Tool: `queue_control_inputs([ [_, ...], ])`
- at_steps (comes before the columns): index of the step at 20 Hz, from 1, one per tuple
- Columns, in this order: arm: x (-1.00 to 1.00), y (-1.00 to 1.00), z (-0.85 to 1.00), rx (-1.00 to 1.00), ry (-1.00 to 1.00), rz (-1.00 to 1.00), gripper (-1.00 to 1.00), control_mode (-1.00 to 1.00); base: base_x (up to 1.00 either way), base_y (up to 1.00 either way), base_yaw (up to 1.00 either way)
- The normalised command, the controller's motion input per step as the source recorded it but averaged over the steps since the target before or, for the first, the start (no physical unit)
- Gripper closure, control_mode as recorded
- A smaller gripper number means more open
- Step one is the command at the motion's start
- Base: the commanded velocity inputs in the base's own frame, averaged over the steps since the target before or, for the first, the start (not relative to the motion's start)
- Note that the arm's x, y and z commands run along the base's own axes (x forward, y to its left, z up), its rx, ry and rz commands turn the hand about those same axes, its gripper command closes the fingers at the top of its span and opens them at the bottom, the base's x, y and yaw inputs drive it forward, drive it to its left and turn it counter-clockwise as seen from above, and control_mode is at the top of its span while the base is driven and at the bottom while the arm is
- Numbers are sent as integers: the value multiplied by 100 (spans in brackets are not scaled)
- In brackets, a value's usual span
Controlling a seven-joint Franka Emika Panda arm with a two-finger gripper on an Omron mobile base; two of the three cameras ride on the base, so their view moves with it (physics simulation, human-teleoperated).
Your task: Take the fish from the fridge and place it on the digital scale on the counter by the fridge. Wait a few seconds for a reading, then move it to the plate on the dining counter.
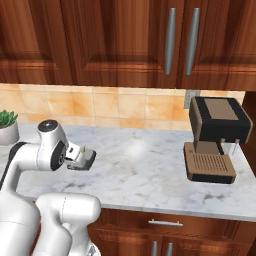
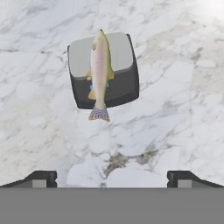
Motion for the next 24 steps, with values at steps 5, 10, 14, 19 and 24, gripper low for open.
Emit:
queue_control_inputs([
  [5,100,0,0,-1,9,-2,-100,-100,0,0,0],
  [10,63,6,0,0,8,0,-100,-100,0,0,0],
  [14,31,32,4,-1,29,0,-100,-100,0,0,0],
  [19,7,5,0,0,15,0,-100,-100,0,0,0],
  [24,0,0,-39,0,0,0,-100,-100,0,0,0],
])
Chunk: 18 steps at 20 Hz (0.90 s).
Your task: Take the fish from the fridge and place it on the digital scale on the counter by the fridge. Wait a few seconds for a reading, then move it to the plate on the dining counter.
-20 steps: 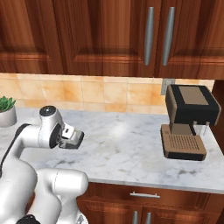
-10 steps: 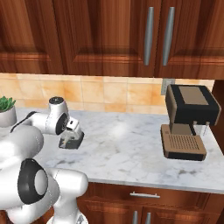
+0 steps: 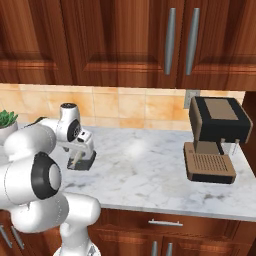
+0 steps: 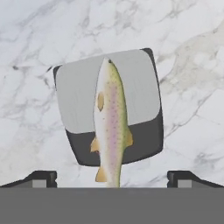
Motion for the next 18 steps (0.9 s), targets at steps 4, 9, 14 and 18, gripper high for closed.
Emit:
queue_control_inputs([
  [4,0,0,-52,0,0,0,-100,-100,0,0,0],
  [9,0,0,-35,0,0,0,-100,-100,0,0,0],
  [14,0,0,-1,0,2,0,-100,-100,0,0,0],
  [18,6,0,-3,0,3,0,-100,-100,0,0,0],
])
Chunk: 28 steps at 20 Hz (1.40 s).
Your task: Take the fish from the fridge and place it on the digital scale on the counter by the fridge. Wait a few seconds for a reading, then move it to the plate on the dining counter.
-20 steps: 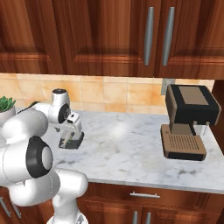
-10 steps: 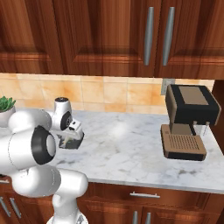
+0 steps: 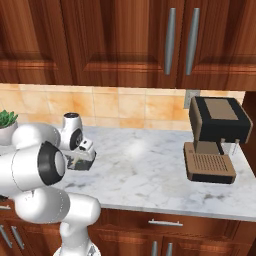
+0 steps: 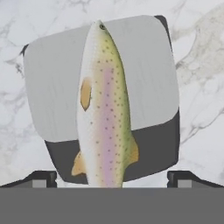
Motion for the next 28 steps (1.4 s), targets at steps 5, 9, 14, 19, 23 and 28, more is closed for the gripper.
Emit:
queue_control_inputs([
  [5,13,0,-7,0,0,0,-100,-100,0,0,0],
  [9,6,0,-15,0,0,0,-100,-100,0,0,0],
  [14,1,0,-6,0,0,0,-100,-100,0,0,0],
  [19,0,1,-2,0,0,0,100,-100,0,0,0],
  [23,0,0,0,0,0,0,100,-100,0,0,0],
  [28,0,0,0,0,0,0,100,-100,0,0,0],
])
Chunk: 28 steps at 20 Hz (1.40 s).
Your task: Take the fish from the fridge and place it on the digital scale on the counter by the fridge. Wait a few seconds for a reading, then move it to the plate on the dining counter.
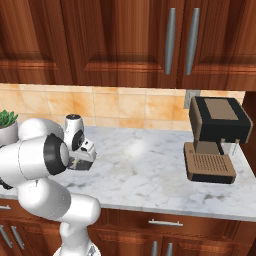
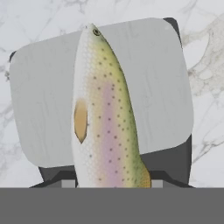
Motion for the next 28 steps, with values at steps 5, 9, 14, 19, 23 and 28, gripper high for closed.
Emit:
queue_control_inputs([
  [5,-22,0,23,2,-1,0,100,-100,0,0,0],
  [9,-51,0,93,6,-7,0,100,-100,0,0,0],
  [14,-84,-3,91,6,-4,0,100,-100,0,0,0],
  [19,-100,-17,63,1,0,0,100,-100,0,0,0],
  [23,-95,-28,76,0,0,-3,100,-100,0,0,0],
  [28,-50,-37,64,-4,0,-7,100,-100,0,0,0],
])
